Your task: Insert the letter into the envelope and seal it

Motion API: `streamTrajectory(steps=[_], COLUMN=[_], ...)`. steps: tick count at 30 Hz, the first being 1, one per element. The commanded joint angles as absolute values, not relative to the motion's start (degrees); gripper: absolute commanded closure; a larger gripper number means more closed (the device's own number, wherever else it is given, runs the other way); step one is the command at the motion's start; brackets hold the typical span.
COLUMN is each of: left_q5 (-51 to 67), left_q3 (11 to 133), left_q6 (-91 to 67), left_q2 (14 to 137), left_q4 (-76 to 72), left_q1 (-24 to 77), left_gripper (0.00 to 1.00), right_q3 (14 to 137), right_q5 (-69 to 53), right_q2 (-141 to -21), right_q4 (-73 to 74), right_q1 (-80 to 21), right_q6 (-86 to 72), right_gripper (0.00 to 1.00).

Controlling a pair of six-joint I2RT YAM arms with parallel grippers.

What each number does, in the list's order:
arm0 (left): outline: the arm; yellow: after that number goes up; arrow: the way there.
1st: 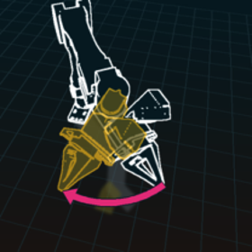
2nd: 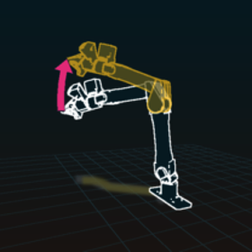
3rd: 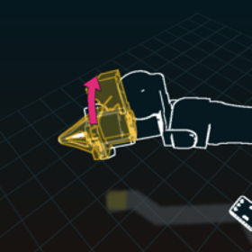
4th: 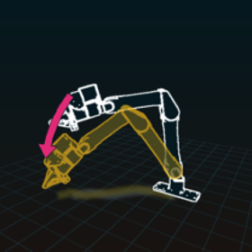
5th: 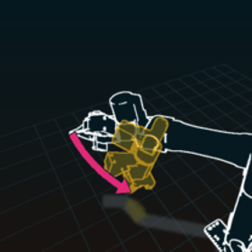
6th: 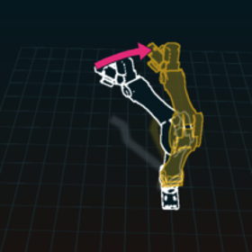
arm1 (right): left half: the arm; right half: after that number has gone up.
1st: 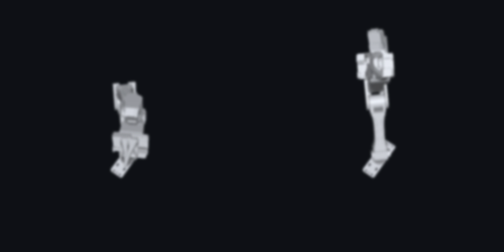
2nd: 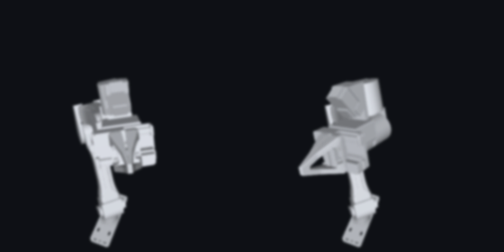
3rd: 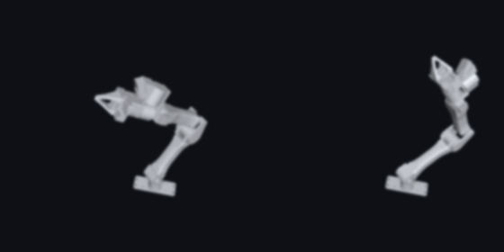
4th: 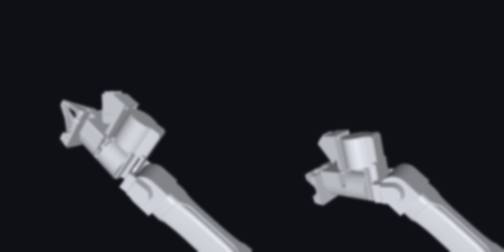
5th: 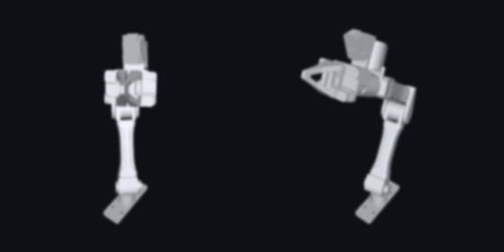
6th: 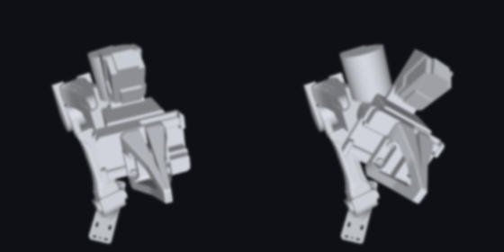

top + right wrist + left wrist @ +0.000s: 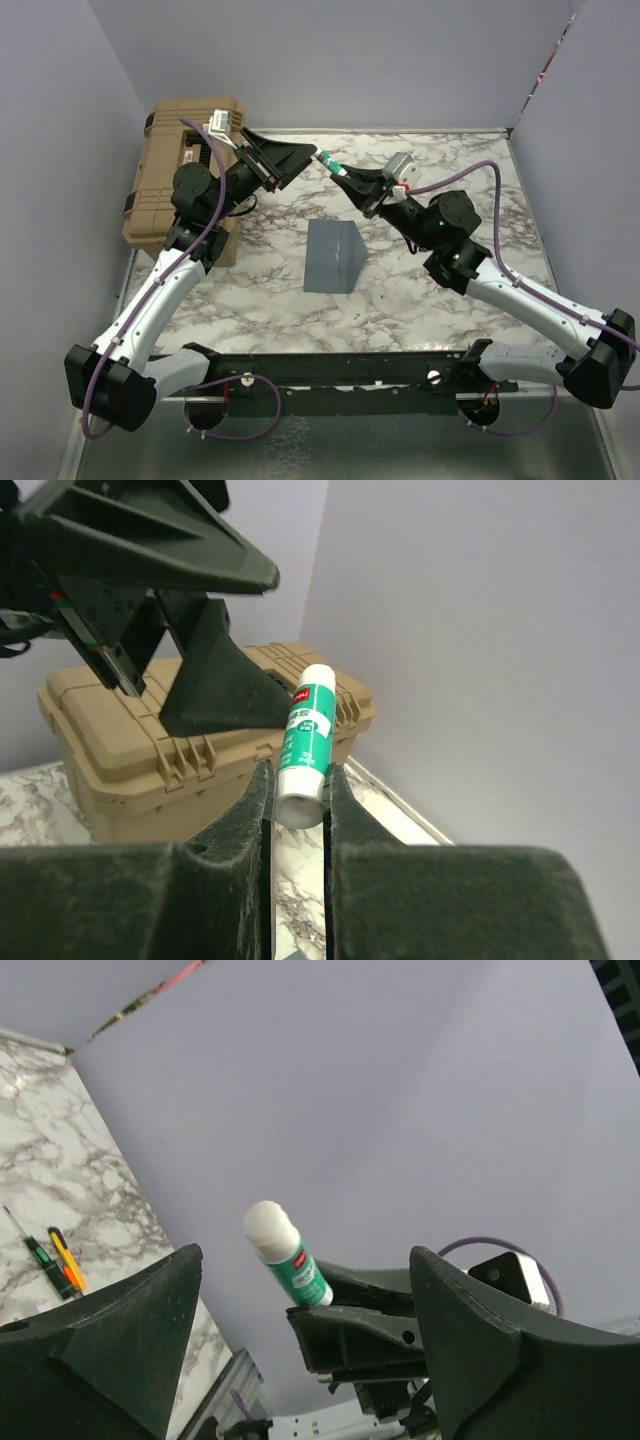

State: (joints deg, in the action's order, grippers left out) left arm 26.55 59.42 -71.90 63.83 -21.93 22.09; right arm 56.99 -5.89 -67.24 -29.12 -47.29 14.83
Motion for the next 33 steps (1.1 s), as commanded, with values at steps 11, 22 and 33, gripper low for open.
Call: streamTrajectory(steps=[11,22,33], left_q5=[39.6,40.5,38.8], left_q3=[58.5,50.3,47.7], left_q6=[-74.8,-75.9,-85.3], left_q2=[66.9,62.9,63.1], left_q4=[-23.5,-23.3,-31.2], left_q1=[20.3,19.2,19.2], left_gripper=[0.34,0.94,1.0], right_q3=[55.8,54.9,54.4], right_q5=[-13.0,-17.9,-16.1], right_q2=[-65.3,-66.7,-71.8], right_q4=[-24.9,-24.4,-34.9], right_q1=[-46.9,-46.9,-46.9], right_q6=[11.7,12.1,9.7], right_gripper=[0.99,0.99,0.55])
